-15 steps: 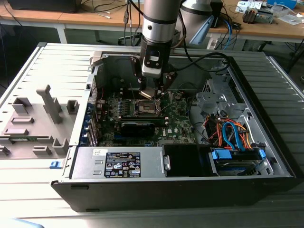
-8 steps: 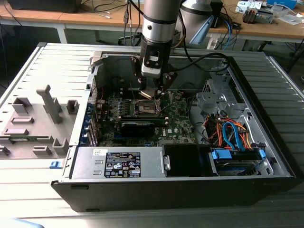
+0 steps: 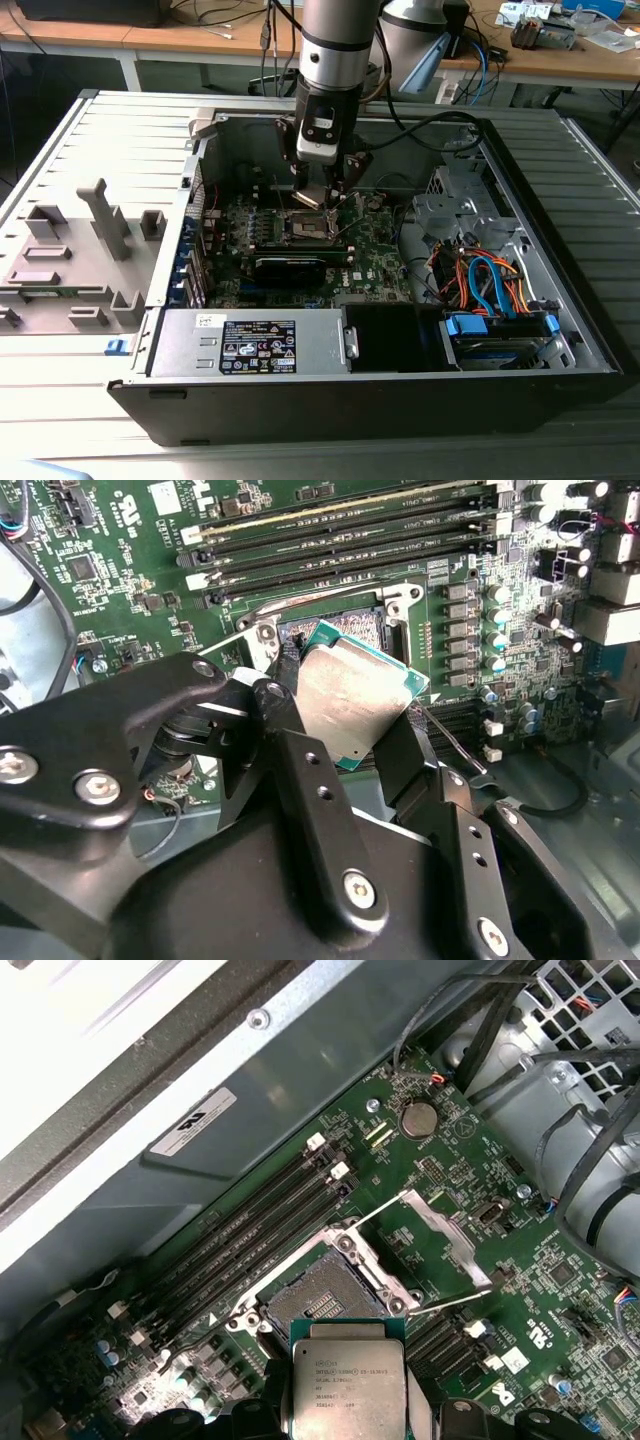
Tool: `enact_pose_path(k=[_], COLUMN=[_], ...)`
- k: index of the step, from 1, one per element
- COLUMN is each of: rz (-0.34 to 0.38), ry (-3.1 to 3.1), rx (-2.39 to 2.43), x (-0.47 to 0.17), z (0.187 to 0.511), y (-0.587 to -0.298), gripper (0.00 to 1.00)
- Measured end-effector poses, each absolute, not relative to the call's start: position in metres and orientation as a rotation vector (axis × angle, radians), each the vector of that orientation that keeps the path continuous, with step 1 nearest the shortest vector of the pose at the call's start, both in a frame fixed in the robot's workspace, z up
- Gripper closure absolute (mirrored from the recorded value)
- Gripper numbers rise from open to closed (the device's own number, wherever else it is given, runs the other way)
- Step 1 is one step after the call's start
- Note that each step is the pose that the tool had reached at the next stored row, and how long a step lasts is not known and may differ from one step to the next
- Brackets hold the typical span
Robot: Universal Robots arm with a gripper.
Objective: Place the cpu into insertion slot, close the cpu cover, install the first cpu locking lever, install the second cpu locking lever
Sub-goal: 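Place the cpu into insertion slot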
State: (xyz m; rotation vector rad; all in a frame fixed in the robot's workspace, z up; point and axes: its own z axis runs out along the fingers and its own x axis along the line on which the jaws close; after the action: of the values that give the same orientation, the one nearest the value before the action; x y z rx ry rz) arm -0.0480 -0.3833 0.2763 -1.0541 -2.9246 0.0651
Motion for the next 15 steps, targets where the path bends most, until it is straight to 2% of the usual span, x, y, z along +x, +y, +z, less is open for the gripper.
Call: enact_pose_path(k=[15], rz=[0.065], ry=[-2.913], rx=[-1.085], x=[-0.048], z=[0.2761], y=[-0.3833], gripper=[0.45])
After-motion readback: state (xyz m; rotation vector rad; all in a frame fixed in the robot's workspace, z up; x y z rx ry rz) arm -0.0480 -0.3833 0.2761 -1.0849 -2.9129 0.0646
